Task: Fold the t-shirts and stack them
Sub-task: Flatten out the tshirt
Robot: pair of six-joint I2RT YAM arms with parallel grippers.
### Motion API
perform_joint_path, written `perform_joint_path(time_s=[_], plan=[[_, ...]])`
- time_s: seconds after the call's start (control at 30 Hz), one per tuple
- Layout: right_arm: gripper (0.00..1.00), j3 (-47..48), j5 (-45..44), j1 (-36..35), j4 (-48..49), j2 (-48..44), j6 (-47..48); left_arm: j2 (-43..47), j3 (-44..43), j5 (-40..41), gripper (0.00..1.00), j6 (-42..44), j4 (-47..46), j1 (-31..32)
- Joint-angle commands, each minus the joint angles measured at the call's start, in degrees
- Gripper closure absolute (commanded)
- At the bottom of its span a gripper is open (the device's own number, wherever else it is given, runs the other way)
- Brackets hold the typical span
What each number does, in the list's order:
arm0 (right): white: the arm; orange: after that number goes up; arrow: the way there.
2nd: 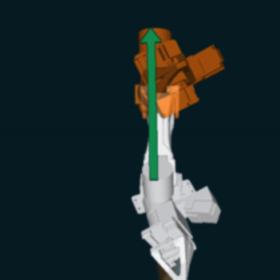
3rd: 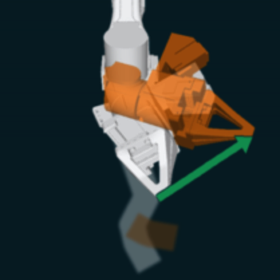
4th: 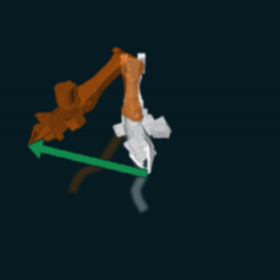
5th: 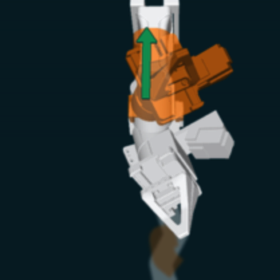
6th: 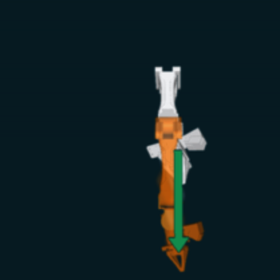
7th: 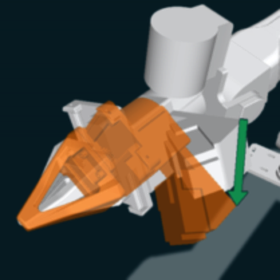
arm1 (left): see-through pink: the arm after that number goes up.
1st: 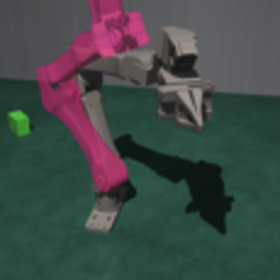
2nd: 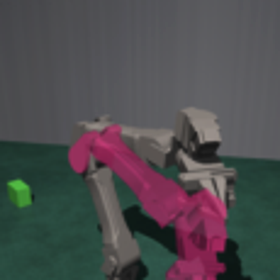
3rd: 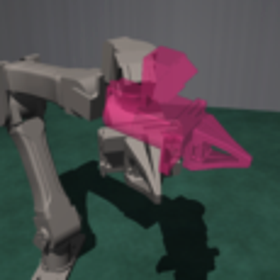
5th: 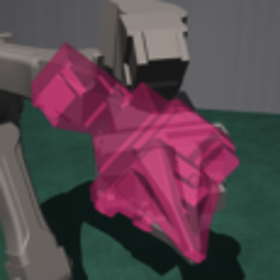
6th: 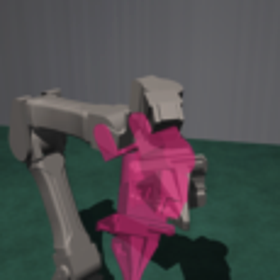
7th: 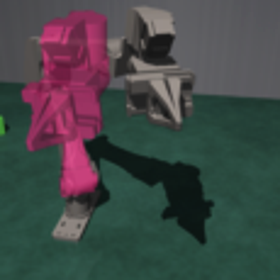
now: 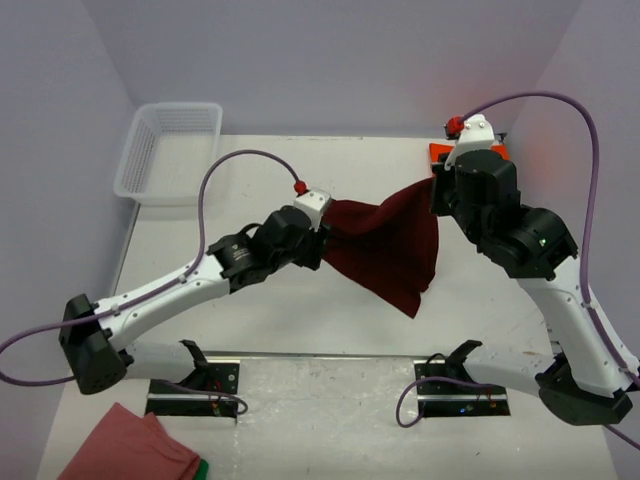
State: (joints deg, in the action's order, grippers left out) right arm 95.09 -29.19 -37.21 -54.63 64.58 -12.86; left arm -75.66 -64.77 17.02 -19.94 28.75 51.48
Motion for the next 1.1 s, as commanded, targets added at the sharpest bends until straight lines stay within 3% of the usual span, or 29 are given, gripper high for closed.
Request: perform_joint_path(time_s=[0.0, 0.07, 0.2, 0.37, 0.73, 1.07], plan=[[1.0, -0.87, 0.98, -0.05, 3.22, 0.2, -1.9, 6.29, 8.77, -6.71, 0.4, -0.8, -12.47, 1.78], [1.0, -0.87, 1.15, -0.05, 2.95, 0.11, -2.17, 5.97, 12.99, -13.72, 0.39, -0.97, -18.69, 1.95], [1.0, 0.62, 0.89, -0.05, 1.72, 0.2, -2.78, -1.39, 14.15, -18.23, 0.4, 0.43, -25.31, 5.55], [1.0, 1.5, 0.89, -0.05, 0.49, -0.33, -2.78, -12.64, 10.99, -15.7, 0.43, -0.18, -32.96, 11.0], [1.0, 2.03, 1.06, -0.05, -1.09, -0.86, -3.22, -29.1, -3.23, -15.43, 0.45, -1.77, -34.47, 17.77], [1.0, 1.42, 1.59, -0.23, -1.53, -1.56, -3.92, -42.62, -18.0, -20.0, 0.46, -0.8, -32.27, 19.44]])
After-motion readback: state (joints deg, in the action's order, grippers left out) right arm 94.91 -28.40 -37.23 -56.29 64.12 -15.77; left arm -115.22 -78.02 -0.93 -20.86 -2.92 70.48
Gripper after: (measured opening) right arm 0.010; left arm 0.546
